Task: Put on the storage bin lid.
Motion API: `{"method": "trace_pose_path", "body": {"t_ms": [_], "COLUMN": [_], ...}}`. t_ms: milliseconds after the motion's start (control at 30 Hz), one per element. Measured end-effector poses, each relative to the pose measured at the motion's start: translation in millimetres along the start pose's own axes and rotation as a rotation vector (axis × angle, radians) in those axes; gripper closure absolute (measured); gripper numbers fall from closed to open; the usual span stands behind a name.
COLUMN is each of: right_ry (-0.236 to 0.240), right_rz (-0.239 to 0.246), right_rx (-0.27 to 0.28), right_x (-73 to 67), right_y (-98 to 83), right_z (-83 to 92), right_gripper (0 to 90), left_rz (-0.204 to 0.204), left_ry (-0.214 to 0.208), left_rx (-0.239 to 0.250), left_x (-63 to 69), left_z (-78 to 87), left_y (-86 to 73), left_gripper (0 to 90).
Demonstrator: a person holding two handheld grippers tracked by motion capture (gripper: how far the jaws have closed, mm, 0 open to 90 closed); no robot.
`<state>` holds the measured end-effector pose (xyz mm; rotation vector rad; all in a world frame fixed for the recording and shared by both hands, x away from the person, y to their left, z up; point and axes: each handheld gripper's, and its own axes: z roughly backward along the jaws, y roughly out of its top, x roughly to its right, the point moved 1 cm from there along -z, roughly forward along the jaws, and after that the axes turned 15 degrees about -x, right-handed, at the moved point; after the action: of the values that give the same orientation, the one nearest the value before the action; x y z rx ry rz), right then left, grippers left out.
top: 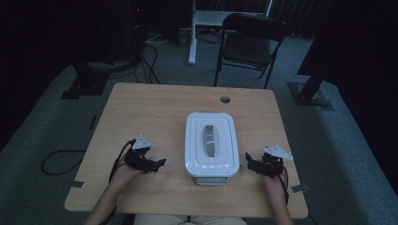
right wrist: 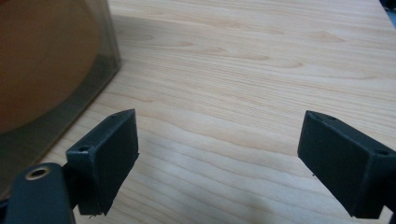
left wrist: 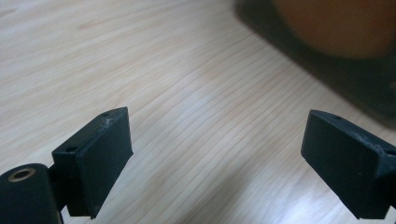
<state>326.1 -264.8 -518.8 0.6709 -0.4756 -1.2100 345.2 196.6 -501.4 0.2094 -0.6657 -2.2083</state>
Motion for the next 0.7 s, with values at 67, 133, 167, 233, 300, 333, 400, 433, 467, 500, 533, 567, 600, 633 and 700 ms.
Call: {"method": "trace_pose_path", "body": {"t_ms": [67,133,167,233,300,333,400,433,467,500,533,567,600,633,700], "right_ry": [-0.006,-0.011,-0.016,-0.033,-0.039,-0.045,-0.049,-0.049,-0.056,-0.057,-0.061,-0.061,-0.066,-0.066,-0.073], "right_rz": [-0.014,-0.020,-0.020,-0.025,-0.031,-0.034,-0.040,-0.045,-0.054,-0.061,-0.070,-0.073,-0.082,-0.082,-0.092], "right_rx": [-0.002,-0.002,-0.002,-0.002,-0.008,-0.011,-0.009,-0.010,-0.016,-0.018,-0.021,-0.023,-0.027,-0.027,-0.037], "right_x": [2.7,4.6,5.7,9.0,12.2,13.2,15.1,16.2,20.5,22.3,23.9,25.7,27.7,27.7,31.3], "right_y": [-1.1,-2.2,-2.9,-4.9,-6.5,-7.2,-8.3,-9.0,-11.1,-12.0,-13.2,-14.3,-16.1,-16.1,-19.2], "right_z": [0.8,2.3,3.2,4.7,5.4,5.8,6.4,7.0,8.3,8.8,9.3,9.6,9.8,9.8,10.0], "right_gripper": [12.0,12.0,12.0,12.0,12.0,12.0,12.0,12.0,12.0,12.0,12.0,12.0,12.0,12.0,12.0], "left_rz": [0.014,0.029,0.036,0.048,0.057,0.061,0.062,0.072,0.078,0.085,0.090,0.098,0.105,0.105,0.126], "left_ry": [-0.001,0.011,0.013,0.019,0.025,0.029,0.033,0.056,0.062,0.068,0.071,0.078,0.084,0.084,0.095], "left_rx": [-0.004,-0.007,-0.007,-0.004,-0.004,-0.001,-0.002,-0.001,-0.001,-0.004,-0.009,-0.009,-0.009,-0.009,-0.007], "left_x": [-3.3,-5.2,-7.6,-9.9,-12.3,-13.8,-14.7,-18.5,-20.6,-22.8,-24.9,-27.1,-29.0,-29.0,-32.3], "left_z": [0.3,0.9,2.4,4.3,6.5,8.2,9.3,13.0,14.5,15.8,17.4,19.2,20.8,20.8,24.1], "left_y": [-3.3,-6.1,-8.5,-11.4,-14.0,-16.0,-17.2,-22.4,-24.9,-27.5,-30.3,-33.9,-36.9,-36.9,-42.7], "left_gripper": [9.4,9.4,9.4,9.4,9.4,9.4,9.4,9.4,9.4,9.4,9.4,9.4,9.4,9.4,9.4]}}
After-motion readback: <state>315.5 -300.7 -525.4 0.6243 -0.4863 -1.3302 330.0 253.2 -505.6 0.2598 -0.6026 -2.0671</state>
